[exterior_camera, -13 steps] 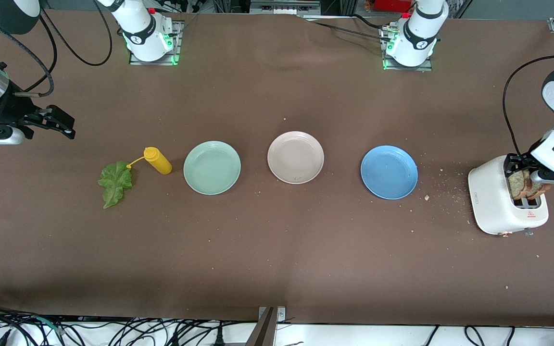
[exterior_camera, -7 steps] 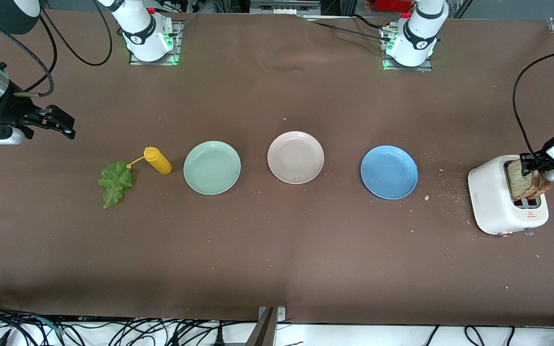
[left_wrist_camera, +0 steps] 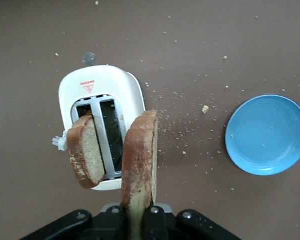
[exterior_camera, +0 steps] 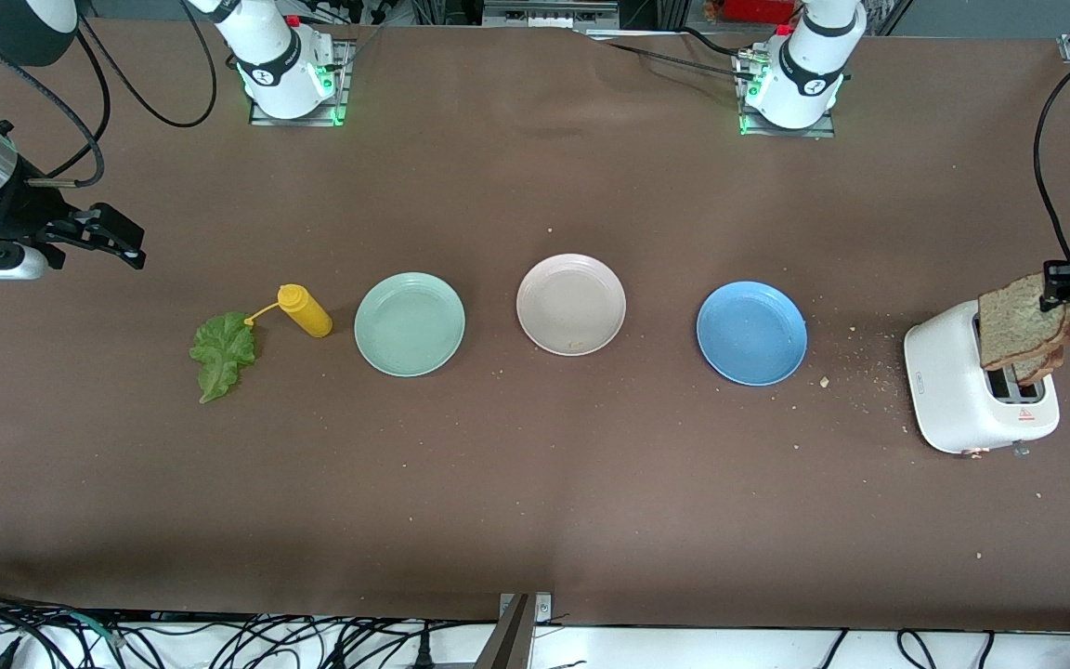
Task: Make sandwich in beige plate with both arms
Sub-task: 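Carry the bread slice with the left gripper onto the beige plate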
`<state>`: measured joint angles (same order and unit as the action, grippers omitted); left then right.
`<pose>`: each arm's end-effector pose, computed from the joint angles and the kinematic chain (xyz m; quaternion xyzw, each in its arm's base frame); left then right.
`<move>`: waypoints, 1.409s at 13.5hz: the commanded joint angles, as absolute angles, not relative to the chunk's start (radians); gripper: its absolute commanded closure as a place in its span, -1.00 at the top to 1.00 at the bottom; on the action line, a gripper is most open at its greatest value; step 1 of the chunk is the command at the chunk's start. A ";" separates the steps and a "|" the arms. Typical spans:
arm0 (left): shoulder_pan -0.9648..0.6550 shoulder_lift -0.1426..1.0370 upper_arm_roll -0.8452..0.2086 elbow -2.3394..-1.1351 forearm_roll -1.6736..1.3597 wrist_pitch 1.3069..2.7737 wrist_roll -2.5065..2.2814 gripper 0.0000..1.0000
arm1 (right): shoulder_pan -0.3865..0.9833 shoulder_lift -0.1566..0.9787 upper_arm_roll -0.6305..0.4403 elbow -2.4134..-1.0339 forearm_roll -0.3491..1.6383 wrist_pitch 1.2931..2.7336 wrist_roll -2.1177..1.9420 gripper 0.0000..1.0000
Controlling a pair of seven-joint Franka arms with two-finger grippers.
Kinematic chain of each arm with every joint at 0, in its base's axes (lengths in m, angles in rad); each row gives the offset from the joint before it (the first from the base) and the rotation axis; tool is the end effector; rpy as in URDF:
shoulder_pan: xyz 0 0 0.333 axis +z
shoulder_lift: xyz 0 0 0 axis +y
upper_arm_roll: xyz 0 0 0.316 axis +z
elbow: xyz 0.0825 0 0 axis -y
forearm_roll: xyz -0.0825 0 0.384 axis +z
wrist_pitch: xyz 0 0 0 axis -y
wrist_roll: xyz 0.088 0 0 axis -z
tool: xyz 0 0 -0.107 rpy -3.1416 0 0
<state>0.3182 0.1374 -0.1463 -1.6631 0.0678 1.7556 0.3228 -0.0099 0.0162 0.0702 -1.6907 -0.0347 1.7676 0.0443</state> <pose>0.5899 0.1131 0.5177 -0.9961 0.0818 0.0267 0.0172 0.5727 0.0312 0.5759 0.9993 0.0108 0.0312 0.0149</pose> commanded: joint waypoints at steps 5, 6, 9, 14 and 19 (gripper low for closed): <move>0.308 0.217 -0.374 -1.597 -0.083 1.546 0.190 -1.00 | -0.014 0.011 0.071 -1.700 -0.018 1.778 0.052 1.00; 0.307 0.256 -0.374 -1.601 -0.201 1.546 0.190 -1.00 | -0.014 0.011 0.071 -1.700 -0.018 1.779 0.052 1.00; 0.230 0.374 -0.385 -1.597 -0.395 1.554 0.187 -1.00 | -0.014 0.011 0.071 -1.700 -0.018 1.778 0.052 1.00; 0.080 0.536 -0.385 -1.594 -0.642 1.710 0.202 -1.00 | -0.014 0.011 0.071 -1.700 -0.018 1.778 0.052 1.00; 0.005 0.704 -0.387 -1.617 -0.884 1.839 0.386 -1.00 | -0.011 0.025 0.074 -1.698 -0.021 1.784 0.051 1.00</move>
